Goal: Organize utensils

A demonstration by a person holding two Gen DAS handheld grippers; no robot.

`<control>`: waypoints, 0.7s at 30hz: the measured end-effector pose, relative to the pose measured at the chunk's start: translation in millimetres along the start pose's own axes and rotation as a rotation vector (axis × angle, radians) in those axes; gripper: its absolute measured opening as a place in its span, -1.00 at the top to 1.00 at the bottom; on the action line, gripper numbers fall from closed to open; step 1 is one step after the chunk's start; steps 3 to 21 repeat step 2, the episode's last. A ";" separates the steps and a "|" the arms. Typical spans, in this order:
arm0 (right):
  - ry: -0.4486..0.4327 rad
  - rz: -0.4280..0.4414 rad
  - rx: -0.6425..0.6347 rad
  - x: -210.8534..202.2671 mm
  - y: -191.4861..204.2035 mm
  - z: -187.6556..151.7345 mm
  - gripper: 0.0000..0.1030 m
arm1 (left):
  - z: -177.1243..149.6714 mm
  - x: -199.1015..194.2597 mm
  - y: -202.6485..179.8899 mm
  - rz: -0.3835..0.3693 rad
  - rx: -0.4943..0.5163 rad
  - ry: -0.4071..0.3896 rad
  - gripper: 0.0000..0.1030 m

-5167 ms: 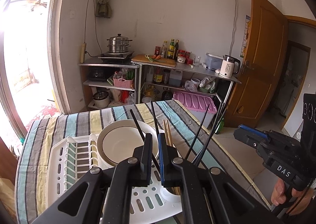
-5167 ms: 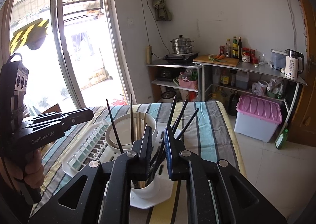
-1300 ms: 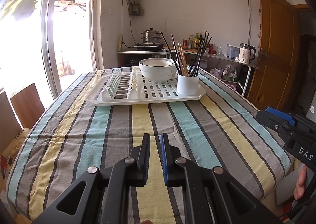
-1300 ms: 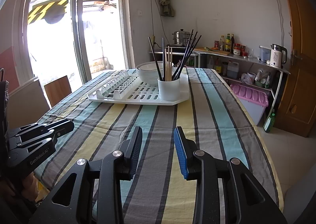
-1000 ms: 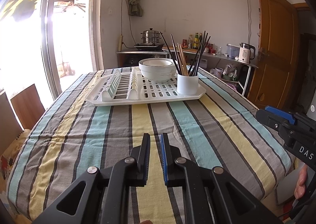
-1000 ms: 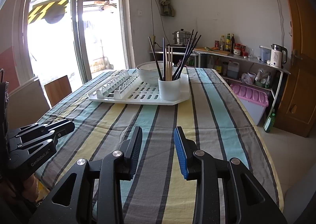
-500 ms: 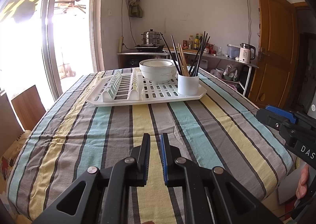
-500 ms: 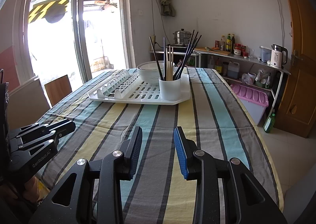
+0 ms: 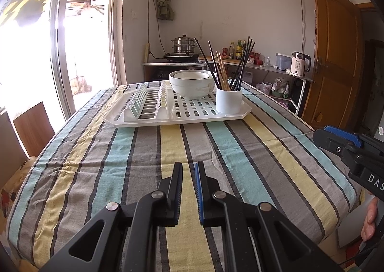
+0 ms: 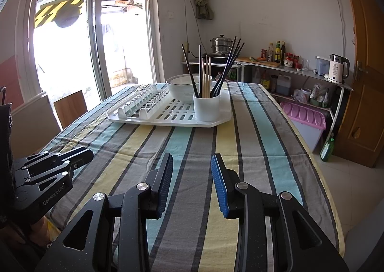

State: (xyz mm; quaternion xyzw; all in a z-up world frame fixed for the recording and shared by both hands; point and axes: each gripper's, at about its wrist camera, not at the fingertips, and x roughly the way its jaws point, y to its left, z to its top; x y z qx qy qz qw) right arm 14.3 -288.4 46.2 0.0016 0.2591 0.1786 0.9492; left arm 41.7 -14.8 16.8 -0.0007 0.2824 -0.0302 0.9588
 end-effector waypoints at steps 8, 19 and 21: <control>0.000 0.000 -0.001 0.0 0.0 0.0 0.33 | 0.0 -0.5 -1.1 0.003 0.001 -0.001 0.81; 0.000 0.000 -0.001 0.0 0.0 0.0 0.33 | 0.0 -0.5 -1.1 0.003 0.001 -0.001 0.81; 0.000 0.000 -0.001 0.0 0.0 0.0 0.33 | 0.0 -0.5 -1.1 0.003 0.001 -0.001 0.81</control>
